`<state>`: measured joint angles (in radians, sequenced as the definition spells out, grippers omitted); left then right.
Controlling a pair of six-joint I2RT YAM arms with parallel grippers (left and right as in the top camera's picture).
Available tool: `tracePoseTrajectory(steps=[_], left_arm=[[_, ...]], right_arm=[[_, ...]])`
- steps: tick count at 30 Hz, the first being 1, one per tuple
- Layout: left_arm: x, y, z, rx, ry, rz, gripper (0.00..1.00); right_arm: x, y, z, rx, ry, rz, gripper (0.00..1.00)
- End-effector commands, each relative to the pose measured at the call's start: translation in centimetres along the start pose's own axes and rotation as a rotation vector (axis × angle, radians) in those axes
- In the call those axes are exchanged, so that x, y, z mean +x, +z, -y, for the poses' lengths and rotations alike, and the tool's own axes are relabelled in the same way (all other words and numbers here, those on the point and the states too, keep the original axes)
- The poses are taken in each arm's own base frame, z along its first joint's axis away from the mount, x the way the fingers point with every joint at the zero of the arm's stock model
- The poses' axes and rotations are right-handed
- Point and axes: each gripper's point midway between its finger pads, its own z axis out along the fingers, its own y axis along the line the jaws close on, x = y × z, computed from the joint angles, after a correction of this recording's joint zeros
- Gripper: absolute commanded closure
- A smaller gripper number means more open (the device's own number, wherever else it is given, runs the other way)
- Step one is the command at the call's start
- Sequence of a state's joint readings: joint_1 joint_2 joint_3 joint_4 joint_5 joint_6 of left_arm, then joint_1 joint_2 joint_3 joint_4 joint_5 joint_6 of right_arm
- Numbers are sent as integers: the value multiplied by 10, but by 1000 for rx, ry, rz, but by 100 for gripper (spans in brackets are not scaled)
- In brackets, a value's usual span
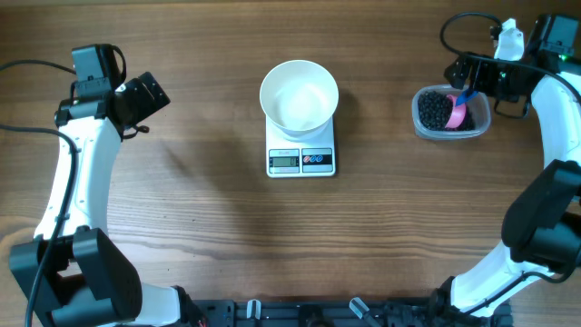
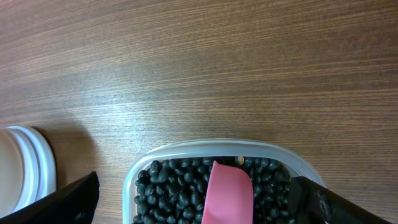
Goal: Scoop item into bowl and weigh 150g on scale
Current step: 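Retract left gripper leftward away from the scale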
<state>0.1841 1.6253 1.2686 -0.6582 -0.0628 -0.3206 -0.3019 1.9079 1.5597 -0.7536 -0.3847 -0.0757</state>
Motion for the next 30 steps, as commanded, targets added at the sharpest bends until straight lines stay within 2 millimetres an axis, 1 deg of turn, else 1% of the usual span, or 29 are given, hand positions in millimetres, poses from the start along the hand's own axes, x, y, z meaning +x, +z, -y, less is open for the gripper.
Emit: tracePoseTrajectory(steps=[1,4,6,13,17,23,25,27,28,29,30], left_arm=[[4,4,1,-1,1,-20,0],[6,4,0,-3,1,-25,0],[7,3,4,21,2,-35,0],[14,3,3,18,-5,-63,0],[28,2,7,50,-5,-127,0],[48,-2,0,23,-5,-210,0],[55,-3,1,30,-6,-239,1],[63,-5,1,37,-7,-276,0],[65,-6,4,57,3,-288,0],[72,-9,12,111,34,-321,0],[82,-15,29,228,99,-371,0]], right_arm=[[5,9,-1,-8,3,-21,0],[5,9,-1,-8,3,-21,0],[5,9,-1,-8,3,-21,0],[5,9,0,-8,3,-21,0],[5,9,-1,-8,3,-20,0],[5,9,-1,-8,3,-20,0],[5,9,-1,-8,3,-21,0],[5,9,-1,-8,3,-20,0],[5,9,-1,-8,3,-20,0],[5,9,-1,-8,3,-20,0],[5,9,-1,-8,3,-21,1]])
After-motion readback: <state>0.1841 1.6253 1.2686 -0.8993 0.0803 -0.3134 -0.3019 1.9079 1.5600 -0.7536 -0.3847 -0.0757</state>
